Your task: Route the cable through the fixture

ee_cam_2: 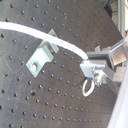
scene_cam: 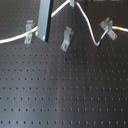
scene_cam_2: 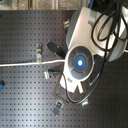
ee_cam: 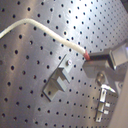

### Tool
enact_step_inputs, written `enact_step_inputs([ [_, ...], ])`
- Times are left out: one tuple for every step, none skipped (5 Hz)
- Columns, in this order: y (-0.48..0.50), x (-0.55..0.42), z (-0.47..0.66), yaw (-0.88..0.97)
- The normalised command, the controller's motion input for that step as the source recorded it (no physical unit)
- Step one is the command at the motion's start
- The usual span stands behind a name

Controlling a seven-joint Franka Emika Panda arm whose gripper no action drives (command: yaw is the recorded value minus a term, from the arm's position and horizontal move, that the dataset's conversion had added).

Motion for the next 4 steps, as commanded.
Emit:
enact_step_inputs([
  [0.018, -0.236, 0.11, 0.0],
  [0.005, -0.216, 0.36, -0.01],
  [-0.056, -0.203, 0.38, 0.0],
  [-0.092, -0.109, 0.39, 0.0],
])
